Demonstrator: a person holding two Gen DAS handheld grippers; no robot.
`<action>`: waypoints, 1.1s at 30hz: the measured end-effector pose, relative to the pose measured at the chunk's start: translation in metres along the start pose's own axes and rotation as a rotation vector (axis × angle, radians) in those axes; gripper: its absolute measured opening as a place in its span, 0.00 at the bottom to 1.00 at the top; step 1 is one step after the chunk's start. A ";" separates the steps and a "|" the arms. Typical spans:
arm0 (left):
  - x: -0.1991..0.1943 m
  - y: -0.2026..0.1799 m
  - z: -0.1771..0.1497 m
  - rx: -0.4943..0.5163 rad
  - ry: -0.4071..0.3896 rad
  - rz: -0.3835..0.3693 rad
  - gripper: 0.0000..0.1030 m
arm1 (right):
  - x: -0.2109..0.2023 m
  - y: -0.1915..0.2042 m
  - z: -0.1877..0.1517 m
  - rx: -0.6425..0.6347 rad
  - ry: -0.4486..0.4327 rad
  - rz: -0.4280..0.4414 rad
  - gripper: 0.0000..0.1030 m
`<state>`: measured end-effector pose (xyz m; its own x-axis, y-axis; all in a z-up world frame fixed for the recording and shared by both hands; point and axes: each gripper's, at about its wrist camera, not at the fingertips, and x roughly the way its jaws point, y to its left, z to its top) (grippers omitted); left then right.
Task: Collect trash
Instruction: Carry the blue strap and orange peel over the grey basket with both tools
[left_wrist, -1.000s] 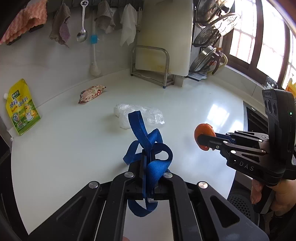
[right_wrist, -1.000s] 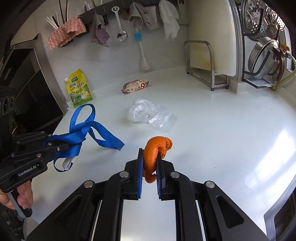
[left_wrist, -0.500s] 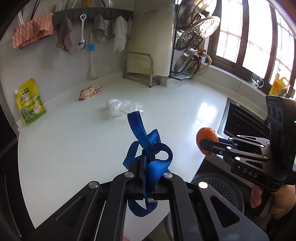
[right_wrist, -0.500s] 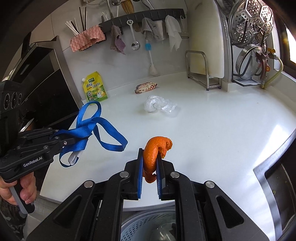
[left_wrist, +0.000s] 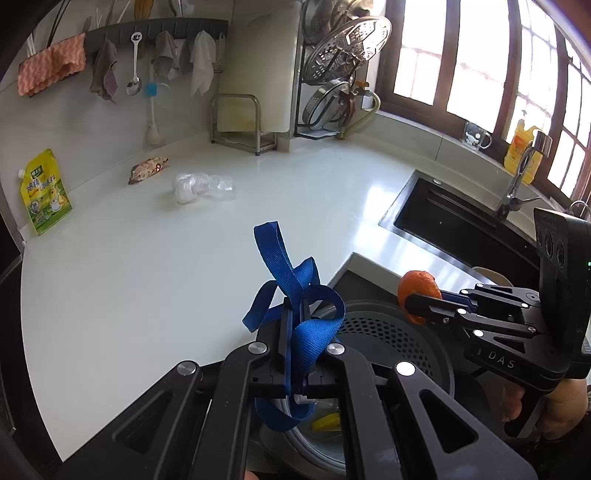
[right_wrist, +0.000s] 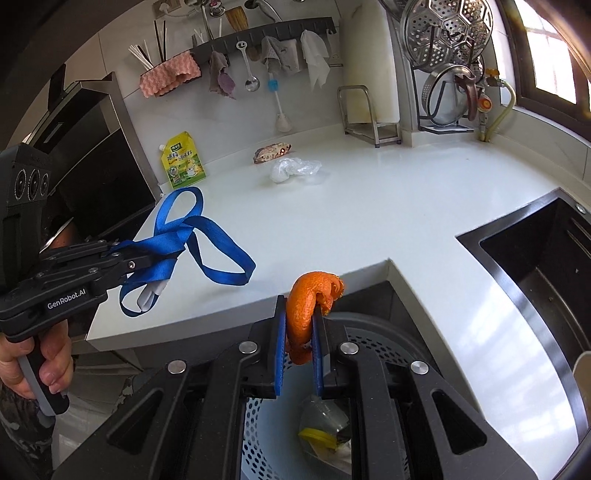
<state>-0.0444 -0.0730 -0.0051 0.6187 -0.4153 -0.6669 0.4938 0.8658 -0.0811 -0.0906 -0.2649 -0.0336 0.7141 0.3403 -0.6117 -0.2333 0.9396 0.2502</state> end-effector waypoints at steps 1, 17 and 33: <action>-0.001 -0.003 -0.002 0.003 0.002 -0.007 0.03 | -0.003 -0.001 -0.004 0.008 0.000 0.000 0.11; -0.011 -0.036 -0.032 0.038 0.026 -0.051 0.03 | -0.032 0.001 -0.046 0.037 -0.004 -0.027 0.11; 0.000 -0.049 -0.041 0.058 0.063 -0.089 0.04 | -0.031 -0.004 -0.063 0.055 0.021 -0.039 0.11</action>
<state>-0.0935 -0.1039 -0.0317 0.5319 -0.4700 -0.7044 0.5807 0.8079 -0.1007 -0.1531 -0.2772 -0.0631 0.7080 0.3044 -0.6372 -0.1681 0.9490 0.2666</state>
